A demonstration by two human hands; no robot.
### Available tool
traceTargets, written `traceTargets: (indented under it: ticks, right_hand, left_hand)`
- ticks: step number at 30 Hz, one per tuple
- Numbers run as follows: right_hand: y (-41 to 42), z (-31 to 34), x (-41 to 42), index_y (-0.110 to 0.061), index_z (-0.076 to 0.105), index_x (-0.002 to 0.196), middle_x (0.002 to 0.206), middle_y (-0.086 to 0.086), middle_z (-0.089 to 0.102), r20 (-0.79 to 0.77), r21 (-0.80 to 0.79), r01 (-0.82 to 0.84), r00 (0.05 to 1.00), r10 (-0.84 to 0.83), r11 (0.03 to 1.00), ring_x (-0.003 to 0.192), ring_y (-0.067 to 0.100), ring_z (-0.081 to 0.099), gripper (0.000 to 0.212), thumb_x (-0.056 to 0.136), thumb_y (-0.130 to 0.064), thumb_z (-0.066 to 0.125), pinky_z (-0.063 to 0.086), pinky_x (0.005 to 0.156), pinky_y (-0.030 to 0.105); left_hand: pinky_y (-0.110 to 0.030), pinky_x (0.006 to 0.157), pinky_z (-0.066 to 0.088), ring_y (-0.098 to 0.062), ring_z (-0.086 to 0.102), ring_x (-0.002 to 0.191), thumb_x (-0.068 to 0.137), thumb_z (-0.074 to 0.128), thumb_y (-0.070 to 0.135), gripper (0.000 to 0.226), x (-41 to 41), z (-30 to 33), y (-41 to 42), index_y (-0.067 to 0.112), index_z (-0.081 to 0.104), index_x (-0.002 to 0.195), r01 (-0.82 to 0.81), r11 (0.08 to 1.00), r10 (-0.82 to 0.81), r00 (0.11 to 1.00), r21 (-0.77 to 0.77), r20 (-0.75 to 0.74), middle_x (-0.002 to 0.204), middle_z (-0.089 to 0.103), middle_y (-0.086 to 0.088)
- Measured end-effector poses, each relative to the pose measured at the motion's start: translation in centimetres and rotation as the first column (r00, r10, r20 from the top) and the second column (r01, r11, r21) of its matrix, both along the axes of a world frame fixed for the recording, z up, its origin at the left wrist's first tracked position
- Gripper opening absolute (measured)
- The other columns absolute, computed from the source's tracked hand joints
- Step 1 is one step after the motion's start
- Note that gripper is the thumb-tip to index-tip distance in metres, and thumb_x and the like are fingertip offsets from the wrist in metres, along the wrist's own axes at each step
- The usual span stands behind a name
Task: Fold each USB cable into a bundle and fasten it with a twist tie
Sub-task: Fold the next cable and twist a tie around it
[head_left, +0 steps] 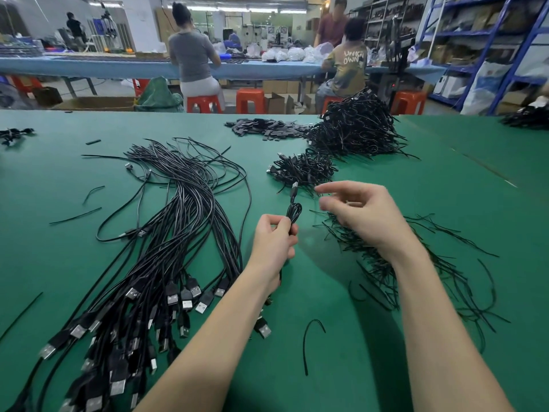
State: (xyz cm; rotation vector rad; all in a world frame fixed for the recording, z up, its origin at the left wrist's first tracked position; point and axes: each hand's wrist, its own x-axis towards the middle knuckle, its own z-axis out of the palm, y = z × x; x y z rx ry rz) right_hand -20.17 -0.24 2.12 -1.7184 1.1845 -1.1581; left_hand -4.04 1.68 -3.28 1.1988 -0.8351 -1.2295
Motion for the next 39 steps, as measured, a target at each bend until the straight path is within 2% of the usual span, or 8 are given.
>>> traceTargets:
  ticks: [6,15,19,22,25,33,35,39]
  right_hand:
    - [0.0,-1.4,2.7,-0.042,0.081,0.092,0.073,-0.029,0.071,-0.405,-0.105,-0.062,0.914,0.014,0.993,0.044,0.006,0.041,0.021,0.086,-0.025,0.070,0.038,0.047,0.017]
    - [-0.1,-1.3,2.8,-0.049,0.078,0.081,0.062,-0.030,0.064,-0.435,-0.104,0.005,0.899,-0.050,0.995,0.044,0.004,0.047,0.028,0.079,-0.021,0.074,0.038,0.048,0.010]
    - [0.2,-1.1,2.6,-0.032,0.083,0.084,0.064,-0.012,0.071,-0.234,0.121,0.004,0.972,0.024,0.993,0.047,0.008,0.056,0.023,0.082,-0.013,0.071,0.048,0.049,0.017]
    - [0.3,-1.4,2.1,-0.017,0.084,0.083,0.073,0.003,0.073,0.084,0.436,-0.048,0.996,0.013,0.899,0.051,0.009,0.058,0.020,0.084,-0.002,0.071,0.050,0.052,0.016]
    - [0.0,-2.0,2.0,-0.014,0.082,0.085,0.077,0.005,0.074,0.235,0.598,-0.086,0.969,-0.072,0.797,0.051,0.008,0.060,0.017,0.084,0.000,0.074,0.051,0.050,0.015]
    - [-0.7,-2.6,0.4,-0.019,0.066,0.106,0.070,-0.004,0.063,0.488,0.647,-0.250,0.861,-0.140,0.720,0.048,0.001,0.050,0.039,0.071,-0.005,0.076,0.039,0.040,0.010]
    - [-0.8,-2.6,-0.1,-0.020,0.065,0.107,0.072,-0.004,0.060,0.478,0.625,-0.250,0.872,-0.109,0.740,0.050,0.001,0.046,0.046,0.065,-0.004,0.075,0.034,0.040,0.010]
    - [-0.9,-2.3,-1.0,-0.022,0.067,0.110,0.070,-0.006,0.067,0.360,0.509,-0.191,0.933,-0.006,0.839,0.053,0.005,0.042,0.033,0.084,-0.001,0.071,0.029,0.047,0.019]
  left_hand:
    - [-0.014,0.036,0.024,-0.003,0.035,0.042,0.103,0.043,0.011,0.008,-0.1,0.3,0.2,0.012,0.041,0.095,0.036,0.999,-0.036,0.999,-0.027,-0.016,0.072,0.053,0.002]
    - [-0.018,0.037,0.021,-0.008,0.033,0.047,0.100,0.038,0.011,0.005,-0.1,0.3,-0.1,0.011,0.040,0.095,0.064,0.998,-0.063,0.995,0.003,-0.071,0.073,0.053,-0.003]
    - [-0.017,0.035,0.022,-0.007,0.036,0.044,0.106,0.039,0.014,0.016,0.0,0.1,-0.4,0.010,0.042,0.091,0.024,0.999,-0.021,0.991,0.027,-0.132,0.074,0.054,-0.005]
    - [-0.016,0.035,0.022,-0.007,0.037,0.044,0.106,0.039,0.014,0.015,0.1,0.2,-0.4,0.007,0.045,0.093,0.031,0.999,-0.025,0.983,0.030,-0.182,0.073,0.055,-0.005]
    - [-0.016,0.034,0.022,-0.007,0.036,0.043,0.105,0.040,0.014,0.015,0.1,0.3,-0.4,0.007,0.046,0.093,0.055,0.998,-0.050,0.978,0.019,-0.201,0.072,0.054,-0.004]
    - [-0.017,0.041,0.025,-0.009,0.039,0.055,0.103,0.044,0.013,0.013,0.7,1.0,0.5,0.004,0.051,0.099,0.401,0.908,-0.420,0.874,-0.123,-0.245,0.075,0.060,-0.005]
    - [-0.016,0.042,0.029,-0.010,0.042,0.056,0.103,0.045,0.011,0.013,0.8,1.0,0.7,0.008,0.047,0.090,0.468,0.872,-0.488,0.848,-0.139,-0.207,0.076,0.063,-0.008]
    - [-0.015,0.045,0.034,-0.010,0.048,0.056,0.101,0.051,0.007,0.016,1.0,1.2,0.7,0.007,0.050,0.085,0.516,0.846,-0.529,0.844,-0.136,-0.089,0.079,0.069,-0.014]
